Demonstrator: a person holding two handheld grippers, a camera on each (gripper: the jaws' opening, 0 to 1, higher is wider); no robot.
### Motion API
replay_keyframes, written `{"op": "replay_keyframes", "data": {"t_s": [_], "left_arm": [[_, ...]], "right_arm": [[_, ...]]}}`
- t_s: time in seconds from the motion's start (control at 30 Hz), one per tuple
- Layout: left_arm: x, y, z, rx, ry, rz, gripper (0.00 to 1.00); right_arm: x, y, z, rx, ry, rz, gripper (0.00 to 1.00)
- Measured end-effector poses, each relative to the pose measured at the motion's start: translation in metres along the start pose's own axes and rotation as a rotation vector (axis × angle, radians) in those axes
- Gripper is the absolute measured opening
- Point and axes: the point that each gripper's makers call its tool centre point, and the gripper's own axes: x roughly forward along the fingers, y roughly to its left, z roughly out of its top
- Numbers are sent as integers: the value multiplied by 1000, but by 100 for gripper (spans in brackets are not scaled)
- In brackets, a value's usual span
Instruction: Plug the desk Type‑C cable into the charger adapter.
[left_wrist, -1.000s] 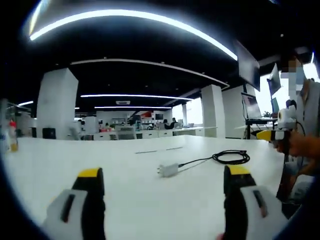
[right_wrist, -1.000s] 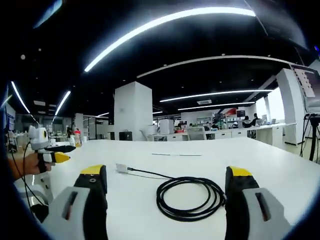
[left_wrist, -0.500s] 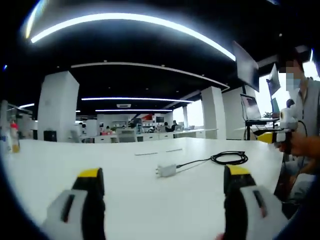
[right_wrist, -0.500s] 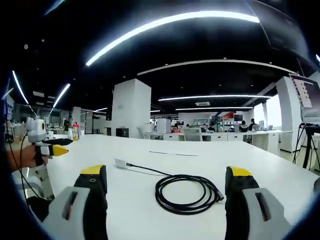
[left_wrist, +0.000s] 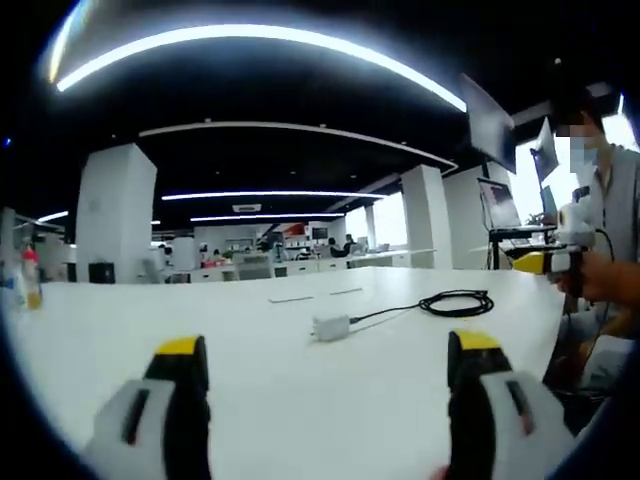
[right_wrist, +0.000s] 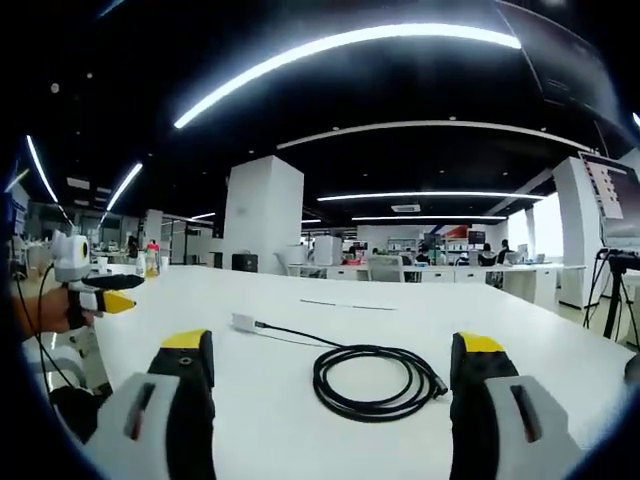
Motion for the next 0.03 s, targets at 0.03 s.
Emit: {"op": "replay_keyframes", "data": {"t_s": [0.03], "left_arm": [[0, 0, -2, -9, 9, -1, 100]], "right_arm": [[0, 0, 1, 1, -3, -1, 100]]}}
